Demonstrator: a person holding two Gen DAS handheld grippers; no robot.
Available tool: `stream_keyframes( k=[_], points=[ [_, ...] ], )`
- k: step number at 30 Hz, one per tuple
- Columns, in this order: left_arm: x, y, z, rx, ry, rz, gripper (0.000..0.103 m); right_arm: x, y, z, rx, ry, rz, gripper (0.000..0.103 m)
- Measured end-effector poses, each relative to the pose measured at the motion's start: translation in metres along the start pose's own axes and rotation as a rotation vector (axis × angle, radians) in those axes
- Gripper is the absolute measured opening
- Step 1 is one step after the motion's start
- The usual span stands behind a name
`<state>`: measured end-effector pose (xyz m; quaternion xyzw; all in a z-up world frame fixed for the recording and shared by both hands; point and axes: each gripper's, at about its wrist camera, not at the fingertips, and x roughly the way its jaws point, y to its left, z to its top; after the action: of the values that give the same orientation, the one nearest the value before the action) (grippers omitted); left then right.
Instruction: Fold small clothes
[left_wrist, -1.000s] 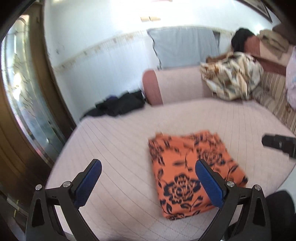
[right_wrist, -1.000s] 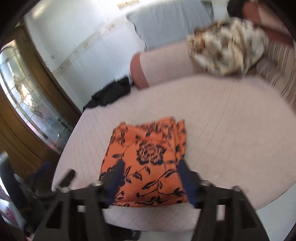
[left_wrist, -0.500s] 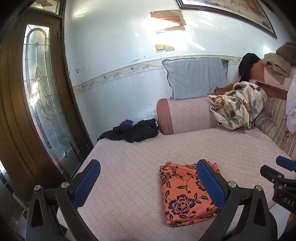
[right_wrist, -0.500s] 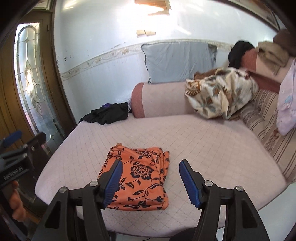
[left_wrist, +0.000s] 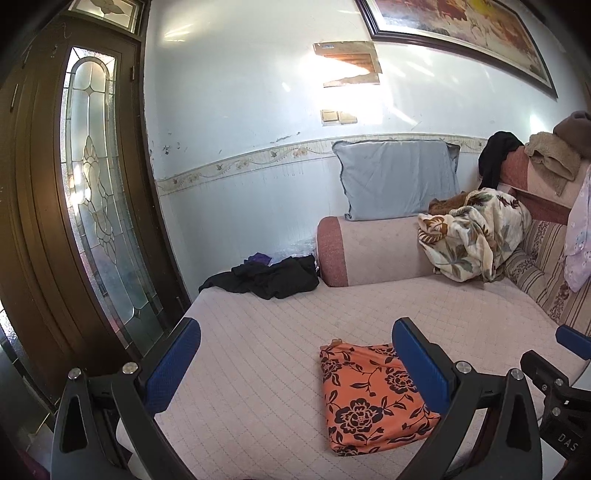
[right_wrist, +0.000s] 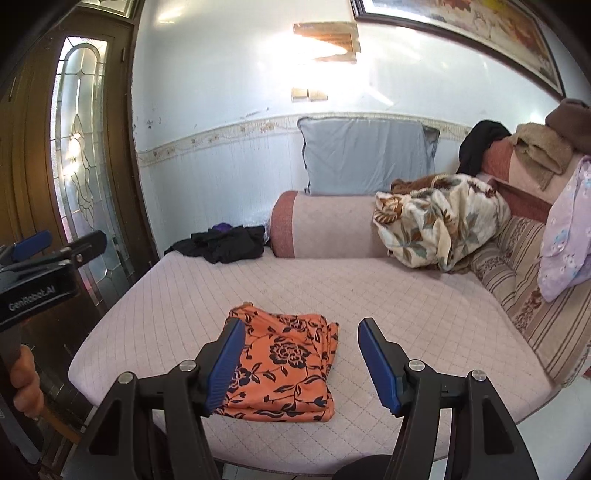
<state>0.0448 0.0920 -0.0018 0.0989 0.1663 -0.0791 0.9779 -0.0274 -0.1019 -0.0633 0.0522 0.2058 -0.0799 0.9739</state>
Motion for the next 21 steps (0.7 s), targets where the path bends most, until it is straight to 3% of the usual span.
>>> stream_keyframes(
  k=[11,21],
  points=[
    [-0.020,0.015,0.010,-0.045,-0.015,-0.008,0.103,-0.038,0.029,0.010,-0.085,-0.093,-0.024,0.072],
    [-0.037,0.032,0.012,-0.092,-0.044,-0.005,0.103,-0.024,0.035,0.007,-0.053,-0.029,-0.025,0.072]
  ],
)
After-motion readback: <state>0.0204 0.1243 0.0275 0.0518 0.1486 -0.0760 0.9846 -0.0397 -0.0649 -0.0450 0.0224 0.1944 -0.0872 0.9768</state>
